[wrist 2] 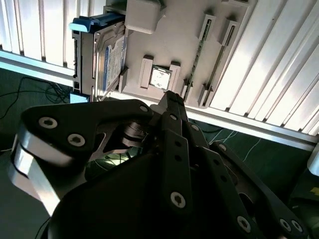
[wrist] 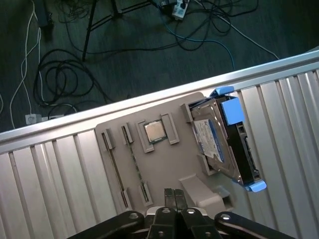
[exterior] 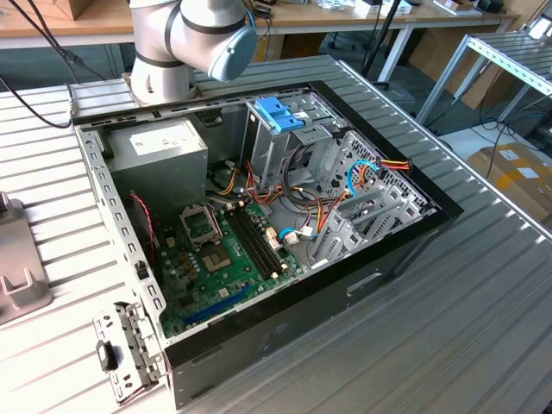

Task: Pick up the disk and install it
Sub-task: 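Pick up the disk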

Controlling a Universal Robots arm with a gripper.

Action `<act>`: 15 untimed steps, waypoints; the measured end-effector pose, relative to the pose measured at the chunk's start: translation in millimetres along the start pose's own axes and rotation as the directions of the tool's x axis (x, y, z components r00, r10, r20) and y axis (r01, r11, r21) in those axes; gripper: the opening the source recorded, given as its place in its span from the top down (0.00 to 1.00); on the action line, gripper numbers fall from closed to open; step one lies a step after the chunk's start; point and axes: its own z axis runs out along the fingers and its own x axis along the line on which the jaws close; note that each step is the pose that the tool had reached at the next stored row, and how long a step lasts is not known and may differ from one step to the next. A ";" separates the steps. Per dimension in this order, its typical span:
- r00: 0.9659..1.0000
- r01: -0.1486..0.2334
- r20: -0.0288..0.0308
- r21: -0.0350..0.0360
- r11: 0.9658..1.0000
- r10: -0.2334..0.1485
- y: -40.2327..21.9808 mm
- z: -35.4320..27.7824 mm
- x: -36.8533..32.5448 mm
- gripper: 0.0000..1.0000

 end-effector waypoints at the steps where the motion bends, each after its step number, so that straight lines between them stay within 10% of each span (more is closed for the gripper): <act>1: 1.000 0.004 0.000 0.000 1.000 -0.004 0.0 0.0 0.0 0.89; 15: 0.998 0.066 -0.003 -0.002 0.998 -0.066 0.0 0.0 0.0 0.89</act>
